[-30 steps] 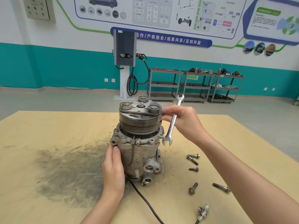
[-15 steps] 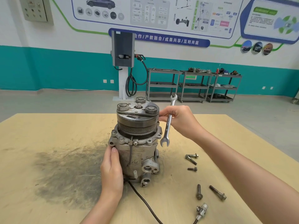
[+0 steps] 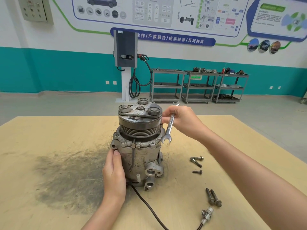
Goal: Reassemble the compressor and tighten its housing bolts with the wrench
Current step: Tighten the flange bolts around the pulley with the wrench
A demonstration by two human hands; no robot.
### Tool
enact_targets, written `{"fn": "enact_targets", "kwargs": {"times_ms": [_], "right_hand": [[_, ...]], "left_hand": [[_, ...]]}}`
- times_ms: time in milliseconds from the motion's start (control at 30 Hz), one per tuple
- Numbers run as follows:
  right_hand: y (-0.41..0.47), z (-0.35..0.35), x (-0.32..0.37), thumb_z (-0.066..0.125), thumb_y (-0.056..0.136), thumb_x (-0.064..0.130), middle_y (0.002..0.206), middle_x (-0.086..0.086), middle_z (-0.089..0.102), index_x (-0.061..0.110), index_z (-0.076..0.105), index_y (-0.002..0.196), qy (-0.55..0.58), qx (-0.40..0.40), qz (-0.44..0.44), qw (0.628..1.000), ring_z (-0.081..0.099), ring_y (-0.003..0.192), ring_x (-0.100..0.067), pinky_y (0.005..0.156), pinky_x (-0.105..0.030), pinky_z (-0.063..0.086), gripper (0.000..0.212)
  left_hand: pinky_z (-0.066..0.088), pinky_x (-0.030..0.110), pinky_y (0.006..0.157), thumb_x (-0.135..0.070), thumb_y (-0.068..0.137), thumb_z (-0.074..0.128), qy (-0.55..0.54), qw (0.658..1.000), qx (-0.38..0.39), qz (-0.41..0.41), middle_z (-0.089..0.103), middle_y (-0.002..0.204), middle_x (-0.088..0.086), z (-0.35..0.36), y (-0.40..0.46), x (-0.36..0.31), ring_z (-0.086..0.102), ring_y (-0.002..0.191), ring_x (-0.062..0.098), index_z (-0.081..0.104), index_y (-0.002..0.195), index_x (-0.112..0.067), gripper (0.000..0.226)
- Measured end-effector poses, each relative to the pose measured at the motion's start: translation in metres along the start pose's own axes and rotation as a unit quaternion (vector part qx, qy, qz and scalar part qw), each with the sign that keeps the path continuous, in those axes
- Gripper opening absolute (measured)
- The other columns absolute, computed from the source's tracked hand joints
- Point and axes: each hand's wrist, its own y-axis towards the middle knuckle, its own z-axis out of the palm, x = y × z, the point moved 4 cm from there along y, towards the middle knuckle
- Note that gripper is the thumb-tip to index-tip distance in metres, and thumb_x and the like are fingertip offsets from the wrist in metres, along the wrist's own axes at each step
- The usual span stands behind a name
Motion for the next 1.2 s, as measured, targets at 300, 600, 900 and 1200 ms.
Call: {"fn": "enact_targets", "kwargs": {"times_ms": [300, 600, 900, 1200], "right_hand": [[-0.017, 0.025, -0.023, 0.059, 0.096, 0.009, 0.101, -0.008, 0.074, 0.006, 0.068, 0.099, 0.343, -0.025, 0.055, 0.937, 0.070, 0.100, -0.024, 0.089, -0.029, 0.056, 0.010], [-0.020, 0.035, -0.026, 0.052, 0.100, 0.016, 0.111, -0.007, 0.072, 0.004, 0.065, 0.112, 0.340, -0.060, 0.026, 0.938, 0.067, 0.108, -0.019, 0.095, -0.028, 0.053, 0.021], [-0.020, 0.044, -0.026, 0.060, 0.094, 0.005, 0.108, -0.012, 0.071, 0.002, 0.059, 0.094, 0.410, -0.107, 0.043, 0.905, 0.072, 0.087, -0.013, 0.070, -0.021, 0.054, 0.003], [-0.026, 0.048, -0.028, 0.056, 0.098, 0.008, 0.097, 0.005, 0.075, 0.009, 0.066, 0.096, 0.379, -0.137, 0.017, 0.915, 0.070, 0.087, -0.006, 0.071, -0.017, 0.052, 0.010]], "left_hand": [[0.044, 0.042, 0.103, -0.045, 0.091, 0.037, 0.002, 1.000, -0.006, -0.019, 0.067, 0.112, -0.005, 0.001, 0.001, -0.001, 0.060, 0.110, 0.012, 0.061, 0.123, -0.014, 0.050], [0.038, 0.042, 0.113, -0.036, 0.101, 0.040, 0.005, 1.000, -0.012, -0.026, 0.064, 0.123, -0.007, 0.001, 0.000, -0.002, 0.056, 0.119, 0.007, 0.058, 0.130, -0.016, 0.040], [0.041, 0.044, 0.109, -0.041, 0.097, 0.040, -0.001, 0.999, -0.007, -0.035, 0.065, 0.124, -0.001, 0.002, 0.000, 0.000, 0.056, 0.123, 0.015, 0.058, 0.129, -0.013, 0.046], [0.043, 0.030, 0.098, -0.026, 0.109, 0.034, -0.005, 0.997, -0.019, -0.072, 0.067, 0.105, -0.030, 0.002, -0.001, 0.001, 0.057, 0.106, -0.012, 0.060, 0.113, -0.034, 0.028]]}}
